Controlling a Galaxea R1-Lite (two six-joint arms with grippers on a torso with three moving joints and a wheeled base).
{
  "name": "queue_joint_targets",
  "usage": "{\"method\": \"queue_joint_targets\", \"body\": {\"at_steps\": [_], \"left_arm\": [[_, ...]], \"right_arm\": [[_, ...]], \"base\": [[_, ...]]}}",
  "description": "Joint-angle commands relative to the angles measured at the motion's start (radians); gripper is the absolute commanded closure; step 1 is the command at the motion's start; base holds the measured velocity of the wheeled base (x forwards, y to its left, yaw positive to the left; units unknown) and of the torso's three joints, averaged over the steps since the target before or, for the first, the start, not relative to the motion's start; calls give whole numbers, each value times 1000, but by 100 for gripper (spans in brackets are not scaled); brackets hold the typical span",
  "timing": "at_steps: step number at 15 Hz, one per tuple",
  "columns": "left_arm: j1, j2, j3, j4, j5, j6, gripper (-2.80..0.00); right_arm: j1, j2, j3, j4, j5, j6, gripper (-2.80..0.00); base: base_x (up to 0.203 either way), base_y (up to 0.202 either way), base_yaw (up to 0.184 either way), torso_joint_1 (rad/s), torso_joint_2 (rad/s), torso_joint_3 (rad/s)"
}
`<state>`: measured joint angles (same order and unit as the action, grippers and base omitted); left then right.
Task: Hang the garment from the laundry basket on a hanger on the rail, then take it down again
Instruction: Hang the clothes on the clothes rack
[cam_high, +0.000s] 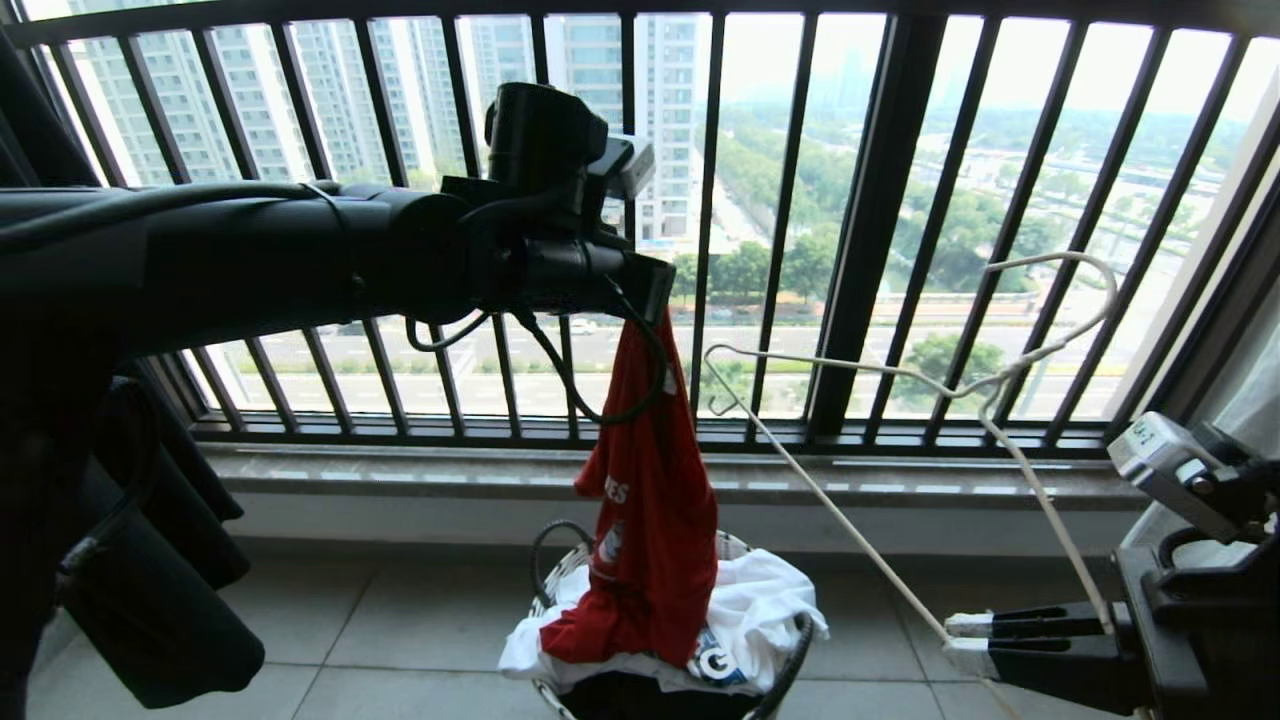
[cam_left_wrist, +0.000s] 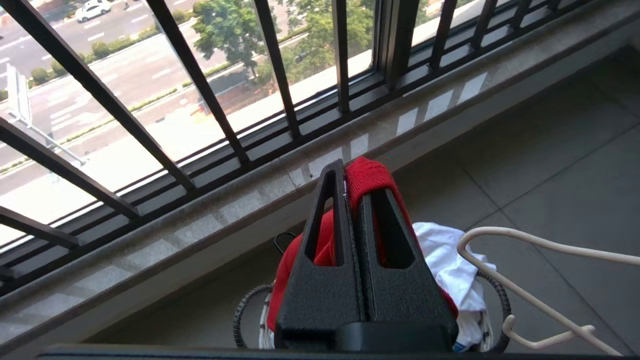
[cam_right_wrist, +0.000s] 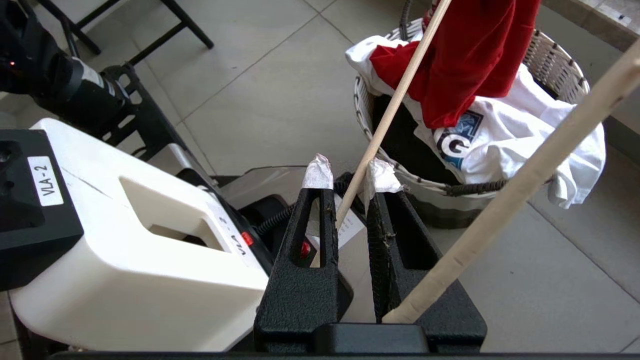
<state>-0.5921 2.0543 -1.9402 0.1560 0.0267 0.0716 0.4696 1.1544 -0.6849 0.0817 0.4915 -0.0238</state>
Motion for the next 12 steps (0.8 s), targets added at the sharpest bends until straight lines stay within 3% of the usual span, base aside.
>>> {"method": "queue_joint_targets", "body": {"at_steps": [1, 2, 8, 12], "left_arm": [[0, 29, -2, -3, 18, 17, 0], [0, 39, -6, -5, 42, 29, 0], [-8, 29, 1, 2, 45, 30, 0], [-27, -19, 76, 4, 45, 30, 0]], "right_arm": [[32, 32, 0, 0, 3, -3, 0], [51, 34, 1, 0, 2, -4, 0], [71, 121, -9, -10, -18, -9, 0], [66, 146, -22, -38, -79, -77, 0]], "base": [[0, 0, 0, 0, 0, 0], [0, 0, 0, 0, 0, 0], [0, 0, 0, 0, 0, 0], [0, 0, 0, 0, 0, 0]]}}
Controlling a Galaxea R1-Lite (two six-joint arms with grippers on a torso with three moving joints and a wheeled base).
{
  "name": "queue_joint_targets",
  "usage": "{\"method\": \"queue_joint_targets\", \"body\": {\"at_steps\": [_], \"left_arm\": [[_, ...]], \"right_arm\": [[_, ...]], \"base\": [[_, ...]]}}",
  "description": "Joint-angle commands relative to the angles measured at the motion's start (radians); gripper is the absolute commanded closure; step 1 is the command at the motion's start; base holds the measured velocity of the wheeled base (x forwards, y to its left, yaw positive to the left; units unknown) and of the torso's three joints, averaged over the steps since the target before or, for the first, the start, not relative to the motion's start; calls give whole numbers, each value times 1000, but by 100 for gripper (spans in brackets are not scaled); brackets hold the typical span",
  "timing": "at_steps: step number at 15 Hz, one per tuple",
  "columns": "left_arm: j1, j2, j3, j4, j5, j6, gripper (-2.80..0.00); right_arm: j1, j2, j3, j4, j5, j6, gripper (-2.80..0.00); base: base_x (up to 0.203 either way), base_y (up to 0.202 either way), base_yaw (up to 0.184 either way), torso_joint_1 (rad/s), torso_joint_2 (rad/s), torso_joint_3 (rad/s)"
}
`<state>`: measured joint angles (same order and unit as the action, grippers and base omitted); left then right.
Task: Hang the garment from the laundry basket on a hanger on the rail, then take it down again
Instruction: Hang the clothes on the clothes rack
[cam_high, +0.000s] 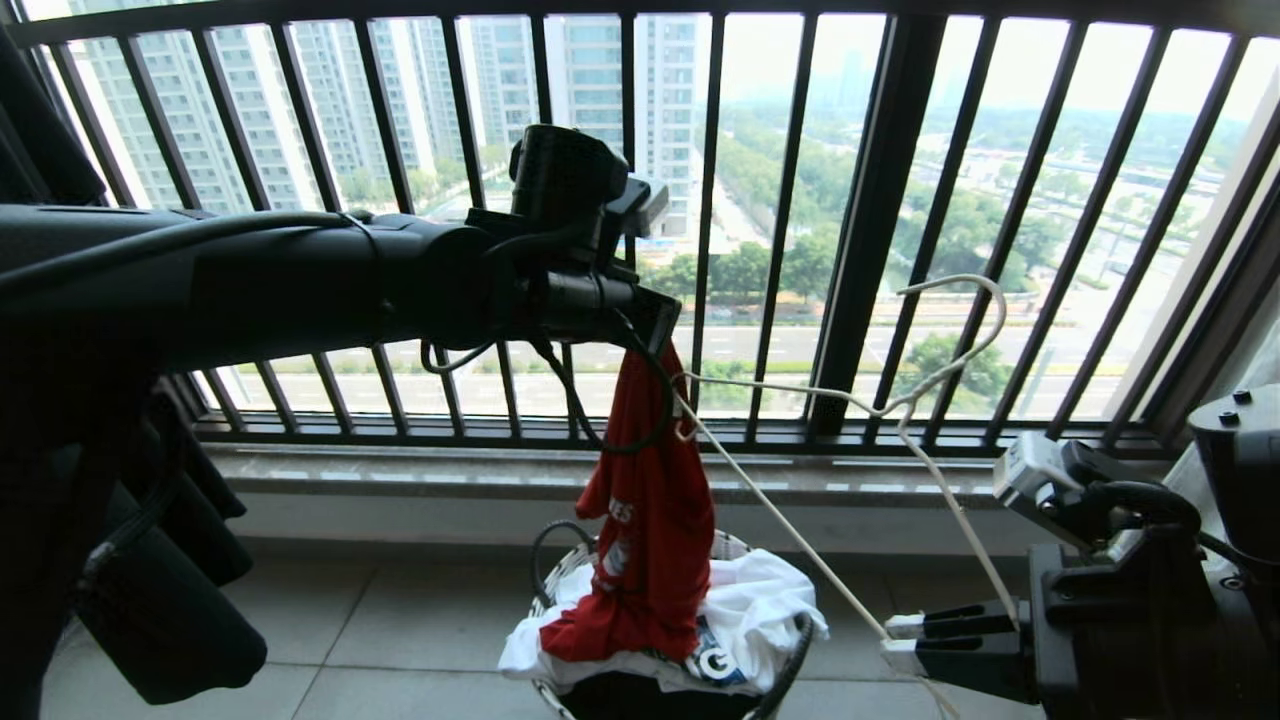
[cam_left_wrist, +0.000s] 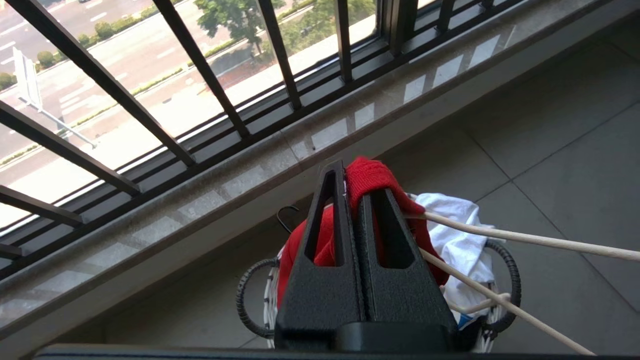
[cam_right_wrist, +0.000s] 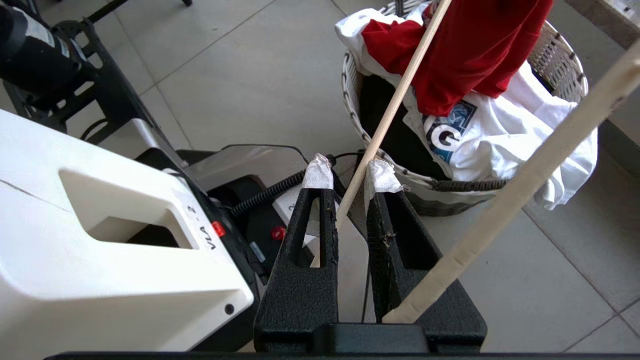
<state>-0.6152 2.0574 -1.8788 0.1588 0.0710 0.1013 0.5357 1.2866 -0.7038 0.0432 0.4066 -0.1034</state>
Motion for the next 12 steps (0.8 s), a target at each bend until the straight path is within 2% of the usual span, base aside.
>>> {"method": "queue_joint_targets", "body": {"at_steps": [1, 3, 9, 12], "left_arm": [[-7, -36, 36, 2, 1, 1, 0], [-10, -42, 40, -2, 0, -2, 0], [-9, -38, 38, 1, -4, 11, 0], [-9, -36, 41, 4, -9, 28, 0]], "right_arm": [[0, 20, -6, 1, -11, -23, 0], [1, 31, -10, 9, -29, -74, 0], [24, 31, -13, 44, -35, -139, 0], [24, 49, -44, 89, -49, -222, 0]], "base": [[0, 0, 0, 0, 0, 0], [0, 0, 0, 0, 0, 0], [0, 0, 0, 0, 0, 0], [0, 0, 0, 0, 0, 0]]}}
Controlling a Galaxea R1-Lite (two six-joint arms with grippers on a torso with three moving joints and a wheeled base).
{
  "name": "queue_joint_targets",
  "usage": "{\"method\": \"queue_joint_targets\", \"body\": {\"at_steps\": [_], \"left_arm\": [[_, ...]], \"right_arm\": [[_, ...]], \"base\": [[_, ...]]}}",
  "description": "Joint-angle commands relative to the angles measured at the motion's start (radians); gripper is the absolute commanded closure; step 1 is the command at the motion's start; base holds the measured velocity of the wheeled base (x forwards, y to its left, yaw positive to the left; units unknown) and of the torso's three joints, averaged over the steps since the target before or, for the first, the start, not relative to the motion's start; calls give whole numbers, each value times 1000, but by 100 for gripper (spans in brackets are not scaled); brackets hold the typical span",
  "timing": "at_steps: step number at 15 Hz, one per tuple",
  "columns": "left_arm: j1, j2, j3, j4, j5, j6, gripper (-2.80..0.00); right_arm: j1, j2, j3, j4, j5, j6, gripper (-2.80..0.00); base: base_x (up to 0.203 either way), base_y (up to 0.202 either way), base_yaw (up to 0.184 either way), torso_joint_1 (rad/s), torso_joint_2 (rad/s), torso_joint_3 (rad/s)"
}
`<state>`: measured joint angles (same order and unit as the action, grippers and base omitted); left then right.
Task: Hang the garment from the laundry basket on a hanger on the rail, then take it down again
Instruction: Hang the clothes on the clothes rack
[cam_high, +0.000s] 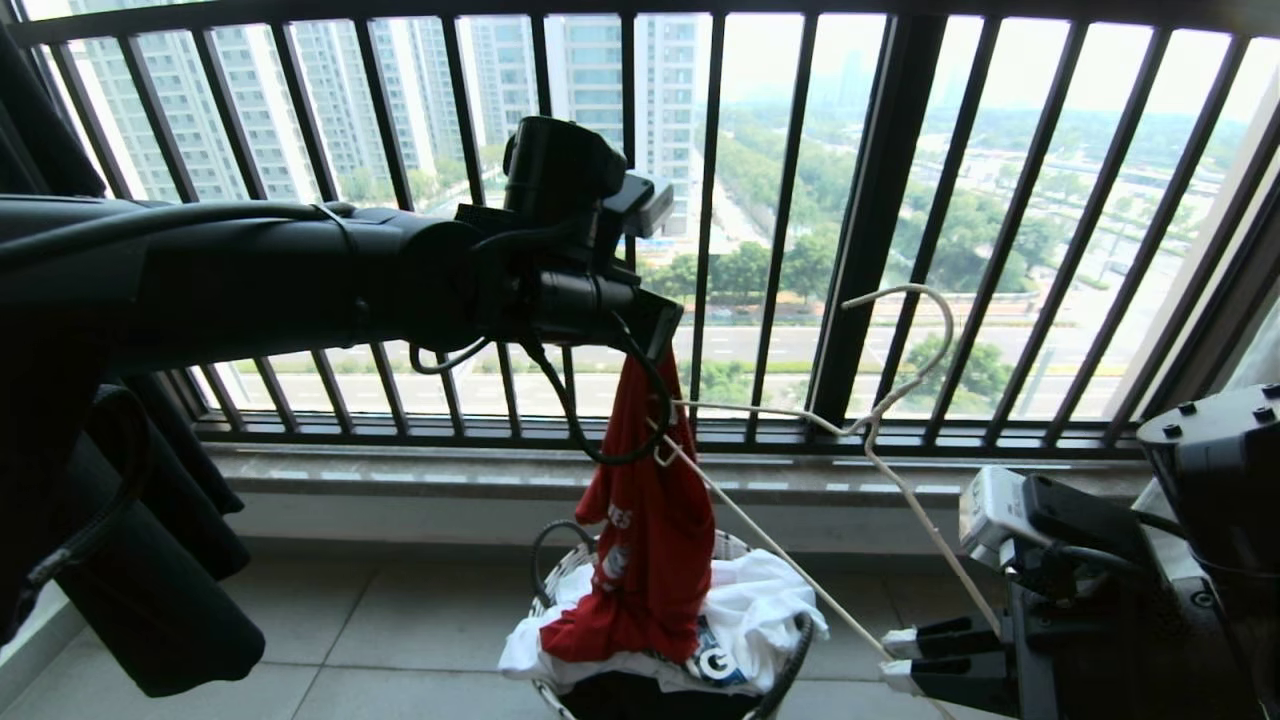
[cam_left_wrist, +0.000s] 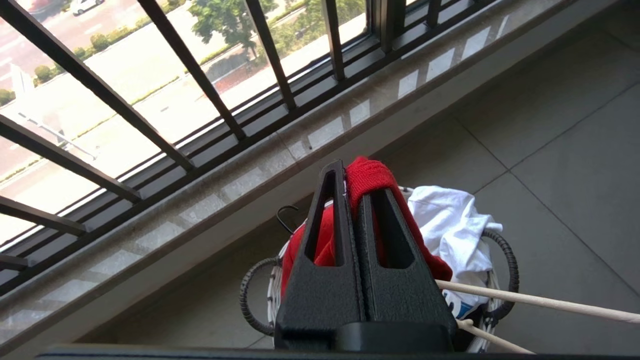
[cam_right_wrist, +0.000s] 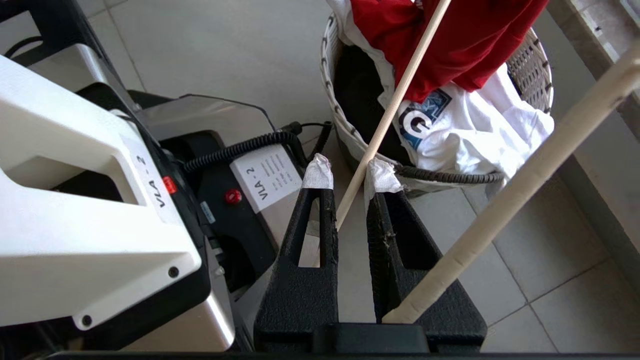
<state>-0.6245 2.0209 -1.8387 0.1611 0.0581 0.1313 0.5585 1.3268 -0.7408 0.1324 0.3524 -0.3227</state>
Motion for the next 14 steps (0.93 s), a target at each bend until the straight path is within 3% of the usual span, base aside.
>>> {"method": "queue_joint_targets", "body": {"at_steps": [1, 4, 6, 12, 14], "left_arm": [[0, -4, 7, 3, -14, 10, 0], [0, -42, 21, 99, -83, 16, 0], [0, -71, 24, 137, -130, 13, 0], [-36, -138, 73, 166, -133, 1, 0], [-63, -154, 85, 199, -128, -62, 0]], "right_arm": [[0, 24, -15, 7, -17, -42, 0], [-3, 48, -26, 9, -65, -160, 0], [-5, 68, -41, 6, -83, -188, 0], [-5, 94, -49, -24, -121, -219, 0], [-11, 94, -54, -56, -141, -220, 0]], "base": [[0, 0, 0, 0, 0, 0], [0, 0, 0, 0, 0, 0], [0, 0, 0, 0, 0, 0], [0, 0, 0, 0, 0, 0], [0, 0, 0, 0, 0, 0]]}}
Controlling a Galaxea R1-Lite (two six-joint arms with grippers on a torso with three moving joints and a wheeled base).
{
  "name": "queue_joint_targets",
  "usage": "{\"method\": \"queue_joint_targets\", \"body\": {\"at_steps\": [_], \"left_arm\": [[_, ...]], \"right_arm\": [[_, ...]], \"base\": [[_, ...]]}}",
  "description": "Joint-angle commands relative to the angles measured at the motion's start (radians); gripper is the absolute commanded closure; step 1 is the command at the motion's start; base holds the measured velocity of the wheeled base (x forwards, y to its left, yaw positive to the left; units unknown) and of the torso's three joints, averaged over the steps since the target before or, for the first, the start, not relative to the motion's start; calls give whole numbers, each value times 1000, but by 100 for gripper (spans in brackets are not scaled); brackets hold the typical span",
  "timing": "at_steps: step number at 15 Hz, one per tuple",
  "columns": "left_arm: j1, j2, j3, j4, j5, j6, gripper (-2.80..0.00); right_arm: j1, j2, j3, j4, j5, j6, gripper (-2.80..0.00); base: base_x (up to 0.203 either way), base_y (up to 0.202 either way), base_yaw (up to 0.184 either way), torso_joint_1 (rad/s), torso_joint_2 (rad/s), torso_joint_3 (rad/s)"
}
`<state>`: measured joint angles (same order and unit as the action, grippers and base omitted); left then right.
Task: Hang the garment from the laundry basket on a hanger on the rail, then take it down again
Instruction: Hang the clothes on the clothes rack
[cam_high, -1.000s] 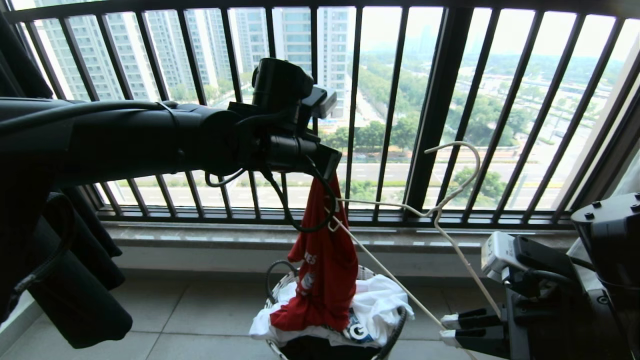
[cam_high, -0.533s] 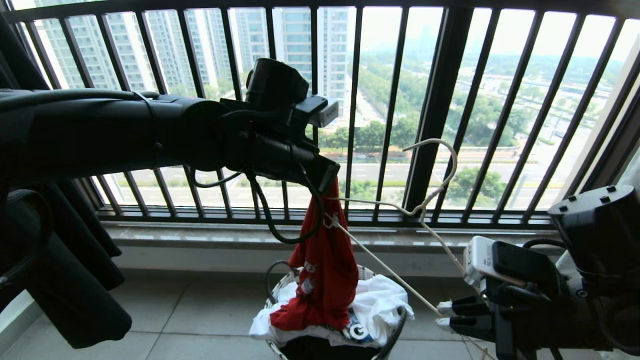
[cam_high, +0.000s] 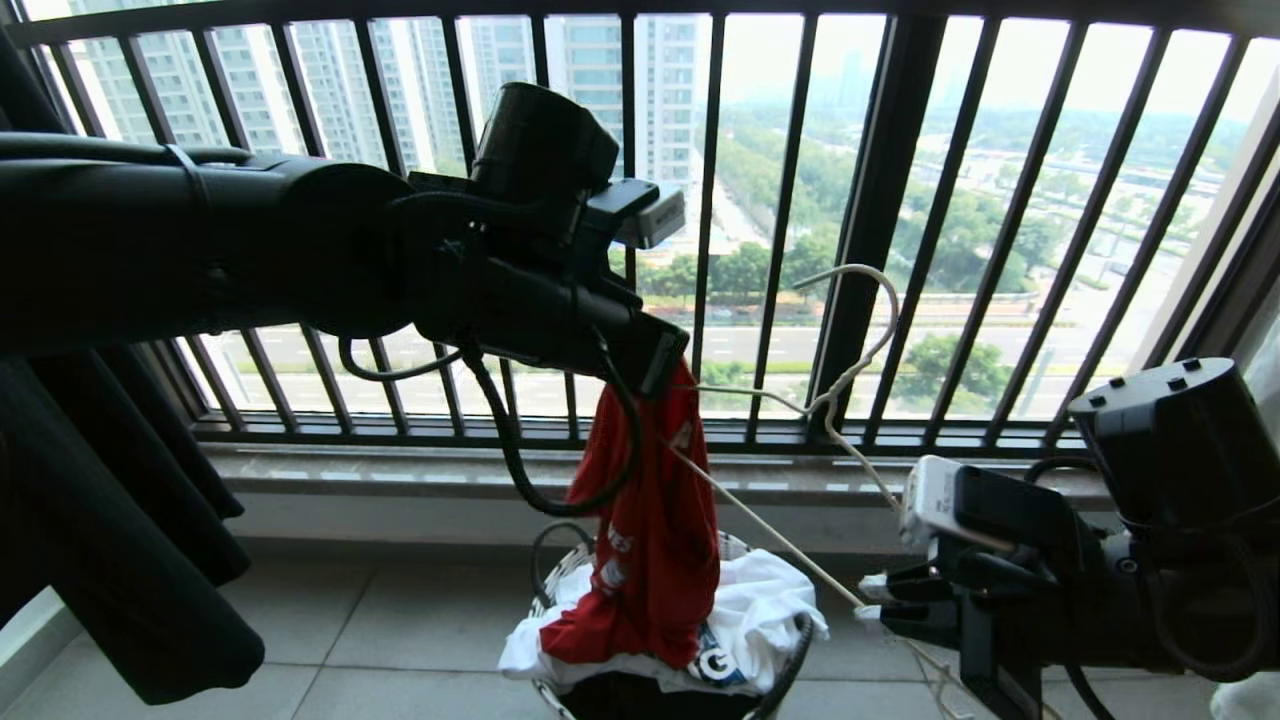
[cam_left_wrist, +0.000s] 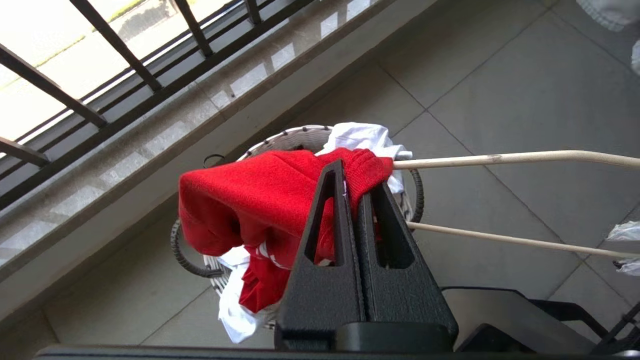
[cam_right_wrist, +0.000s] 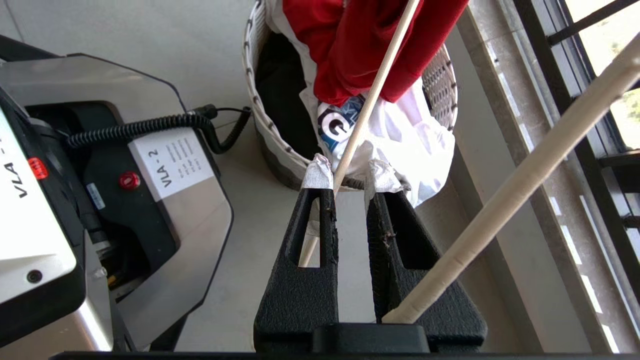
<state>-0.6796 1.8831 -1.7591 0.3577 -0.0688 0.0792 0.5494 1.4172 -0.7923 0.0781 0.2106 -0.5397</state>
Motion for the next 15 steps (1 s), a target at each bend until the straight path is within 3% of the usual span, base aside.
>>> {"method": "queue_joint_targets", "body": {"at_steps": [1, 4, 7, 11, 12, 15], "left_arm": [[-16, -20, 6, 5, 1, -39, 0], [-30, -35, 4, 6, 0, -78, 0], [-48, -65, 3, 6, 1, -170, 0], [-69, -105, 14, 6, -9, -227, 0], [-74, -126, 30, 6, -27, -242, 0], [-77, -219, 109, 3, -219, -256, 0]], "right_arm": [[-2, 3, -2, -1, -3, -3, 0], [-1, 33, -2, -16, -14, -2, 0], [-24, 49, 0, -99, -20, 1, 0], [-26, 37, -2, -111, 30, 47, 0], [-27, 35, -2, -125, 53, 84, 0], [-37, 10, -2, -155, 137, 158, 0]], "base": [[0, 0, 0, 0, 0, 0], [0, 0, 0, 0, 0, 0], [0, 0, 0, 0, 0, 0], [0, 0, 0, 0, 0, 0], [0, 0, 0, 0, 0, 0], [0, 0, 0, 0, 0, 0]]}}
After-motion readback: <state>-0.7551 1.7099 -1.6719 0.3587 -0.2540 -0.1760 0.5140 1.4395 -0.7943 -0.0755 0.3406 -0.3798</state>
